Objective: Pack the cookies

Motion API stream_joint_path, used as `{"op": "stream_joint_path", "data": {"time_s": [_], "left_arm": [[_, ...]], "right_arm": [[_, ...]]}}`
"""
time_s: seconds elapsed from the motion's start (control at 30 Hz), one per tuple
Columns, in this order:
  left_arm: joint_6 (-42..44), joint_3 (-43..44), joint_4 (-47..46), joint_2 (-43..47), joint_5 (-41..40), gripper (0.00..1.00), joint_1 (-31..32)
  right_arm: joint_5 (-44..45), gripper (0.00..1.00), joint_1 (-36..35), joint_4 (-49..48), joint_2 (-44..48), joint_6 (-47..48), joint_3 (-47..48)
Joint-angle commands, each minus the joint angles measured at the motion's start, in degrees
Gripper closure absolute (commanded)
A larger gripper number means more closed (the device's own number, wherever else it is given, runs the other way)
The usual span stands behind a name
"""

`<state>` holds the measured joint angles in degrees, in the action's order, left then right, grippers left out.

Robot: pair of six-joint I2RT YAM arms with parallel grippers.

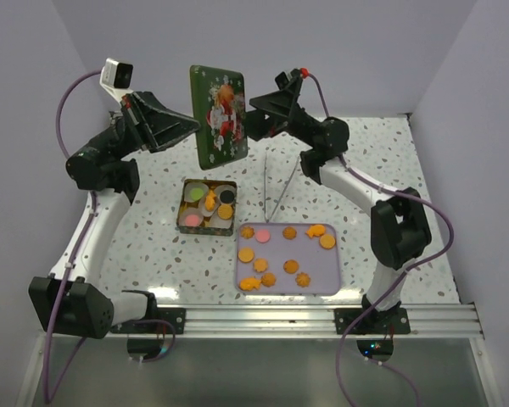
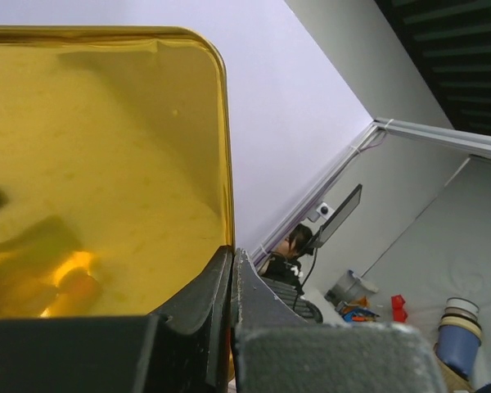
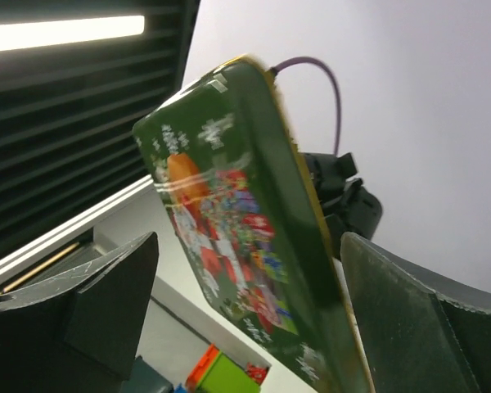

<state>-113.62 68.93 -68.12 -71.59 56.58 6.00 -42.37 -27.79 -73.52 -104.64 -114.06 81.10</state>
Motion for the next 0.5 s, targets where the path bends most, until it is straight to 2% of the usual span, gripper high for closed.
{"op": "stream_joint_path", "data": {"time_s": [0.0,0.07,0.17,0.2,0.3,0.47], "left_arm": [[-8.4,0.7,-6.0,-0.5,-2.2,1.00,-0.3],[-9.5,0.4,-7.7,-1.3,-2.8,1.00,-0.2],[-10.8,0.6,-8.7,-2.1,-3.5,1.00,-0.3],[-11.3,0.7,-8.7,-2.3,-3.6,1.00,-0.3],[-12.0,2.0,-8.3,-2.8,-3.4,1.00,-0.4],[-12.8,1.3,-6.7,-2.7,-2.1,1.00,-0.4]], "right_arm": [[2.6,0.06,-2.2,-19.0,0.1,-6.8,3.3],[2.7,0.11,-3.2,-19.0,0.5,-6.3,3.1],[3.3,0.27,-3.5,-19.0,2.3,-5.2,0.6],[3.3,0.35,-3.5,-19.1,3.6,-4.9,-0.3],[2.7,0.46,-3.4,-18.9,6.6,-3.9,-3.9],[3.1,0.56,-3.2,-18.9,10.5,-2.2,-9.6]]}}
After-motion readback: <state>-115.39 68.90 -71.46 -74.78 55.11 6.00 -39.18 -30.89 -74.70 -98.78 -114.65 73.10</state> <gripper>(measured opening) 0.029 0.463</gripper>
